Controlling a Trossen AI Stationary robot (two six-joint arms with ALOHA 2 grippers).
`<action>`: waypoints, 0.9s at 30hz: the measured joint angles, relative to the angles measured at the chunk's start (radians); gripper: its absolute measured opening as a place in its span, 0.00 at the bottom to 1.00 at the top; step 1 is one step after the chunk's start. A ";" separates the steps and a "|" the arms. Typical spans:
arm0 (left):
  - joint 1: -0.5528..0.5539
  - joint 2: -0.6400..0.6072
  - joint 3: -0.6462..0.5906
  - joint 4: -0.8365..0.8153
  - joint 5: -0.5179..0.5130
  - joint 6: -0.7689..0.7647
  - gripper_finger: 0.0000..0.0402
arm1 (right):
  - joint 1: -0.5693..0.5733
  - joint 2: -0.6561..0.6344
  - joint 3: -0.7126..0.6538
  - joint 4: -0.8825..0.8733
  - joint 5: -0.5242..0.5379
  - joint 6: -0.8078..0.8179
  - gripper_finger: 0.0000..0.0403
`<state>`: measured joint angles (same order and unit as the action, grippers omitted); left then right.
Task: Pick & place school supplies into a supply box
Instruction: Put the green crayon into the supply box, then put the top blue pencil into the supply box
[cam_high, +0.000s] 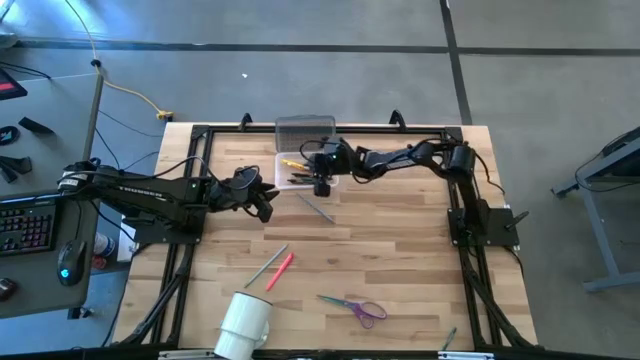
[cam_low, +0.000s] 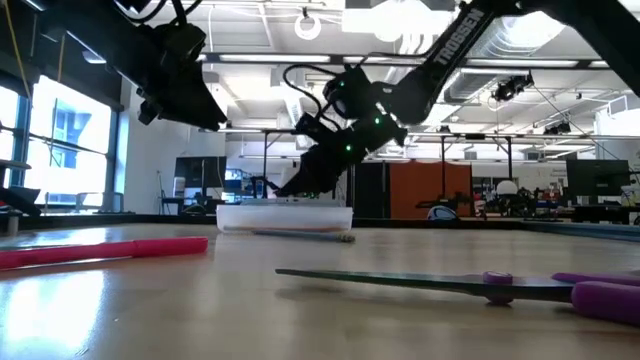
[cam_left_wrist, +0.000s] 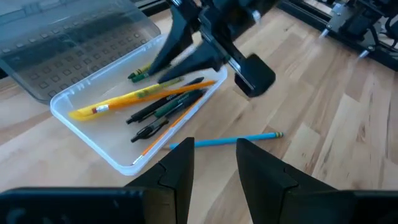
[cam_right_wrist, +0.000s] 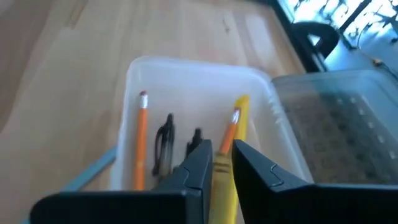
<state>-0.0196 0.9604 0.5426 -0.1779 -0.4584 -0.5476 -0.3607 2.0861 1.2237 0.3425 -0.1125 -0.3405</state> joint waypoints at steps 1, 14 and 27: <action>0.000 0.000 0.000 0.001 -0.001 0.000 0.39 | 0.003 0.000 0.009 -0.021 0.020 0.001 0.13; 0.000 0.000 0.000 -0.002 0.001 0.000 0.39 | 0.132 -0.004 0.108 -0.360 0.164 0.376 0.25; 0.000 0.000 0.000 0.003 0.009 -0.041 0.39 | 0.294 -0.005 0.108 -0.457 0.444 0.574 0.26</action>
<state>-0.0196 0.9604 0.5423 -0.1747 -0.4490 -0.5888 -0.0669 2.0815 1.3319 -0.1147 0.3316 0.2336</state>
